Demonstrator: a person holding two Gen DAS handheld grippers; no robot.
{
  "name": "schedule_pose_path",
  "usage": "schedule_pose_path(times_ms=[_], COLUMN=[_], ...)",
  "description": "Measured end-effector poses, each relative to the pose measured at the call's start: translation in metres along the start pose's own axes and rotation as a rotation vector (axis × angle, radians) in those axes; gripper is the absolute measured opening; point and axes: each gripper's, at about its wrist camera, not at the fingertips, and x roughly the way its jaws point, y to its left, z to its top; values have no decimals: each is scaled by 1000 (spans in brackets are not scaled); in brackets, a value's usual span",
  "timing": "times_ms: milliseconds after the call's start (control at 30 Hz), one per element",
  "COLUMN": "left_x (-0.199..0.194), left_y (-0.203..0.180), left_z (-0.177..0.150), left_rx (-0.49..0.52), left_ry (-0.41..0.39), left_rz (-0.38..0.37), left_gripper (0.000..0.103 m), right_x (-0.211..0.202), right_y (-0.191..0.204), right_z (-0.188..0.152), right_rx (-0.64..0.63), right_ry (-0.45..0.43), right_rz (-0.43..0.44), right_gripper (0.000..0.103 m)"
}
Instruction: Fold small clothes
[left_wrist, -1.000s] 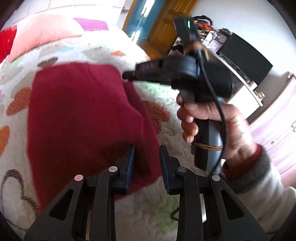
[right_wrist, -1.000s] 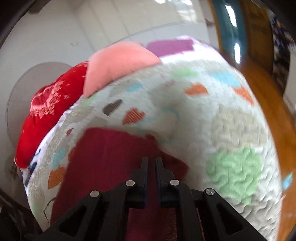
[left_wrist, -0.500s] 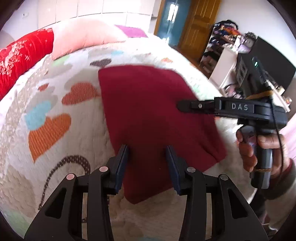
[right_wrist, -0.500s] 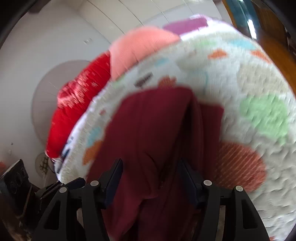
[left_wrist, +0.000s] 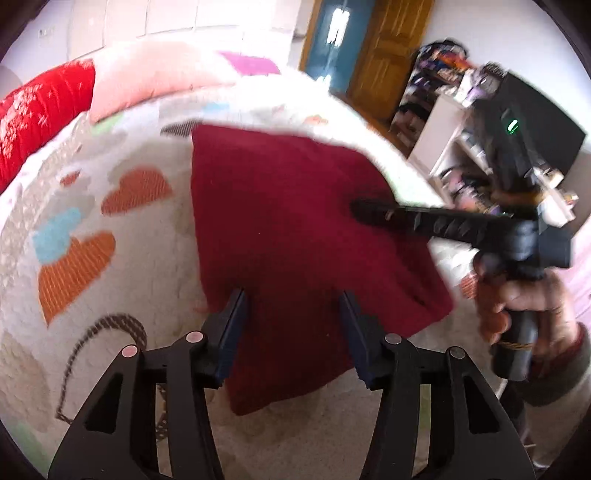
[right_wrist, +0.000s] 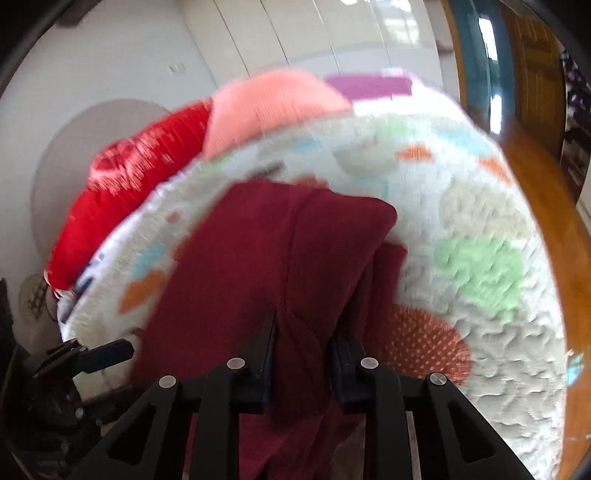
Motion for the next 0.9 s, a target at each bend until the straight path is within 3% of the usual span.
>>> schedule_pose_path(times_ms=[100, 267, 367, 433, 500, 567, 767, 833, 900], left_x=[-10, -15, 0, 15, 20, 22, 22, 21, 21], left_y=[-2, 8, 14, 18, 19, 18, 21, 21, 20], left_z=[1, 21, 31, 33, 32, 33, 31, 30, 29], left_rx=[27, -7, -38, -57, -55, -48, -63, -65, -65], left_ry=[-29, -81, -79, -53, -71, -72, -73, -76, -76], left_rz=[5, 32, 65, 91, 114, 129, 130, 133, 134], left_gripper=[51, 51, 51, 51, 59, 60, 61, 60, 60], right_x=[-6, -44, -33, -13, 16, 33, -5, -24, -30], right_y=[-9, 7, 22, 27, 19, 5, 17, 26, 33], right_z=[1, 14, 23, 26, 30, 31, 28, 13, -11], right_rx=[67, -27, -84, -122, -129, -105, -99, -125, -165], right_ry=[-23, -139, -116, -82, -32, -25, -45, -62, -49], right_rz=[48, -33, -39, -106, -151, -142, -99, -59, -80], right_gripper=[33, 34, 31, 30, 29, 29, 29, 31, 31])
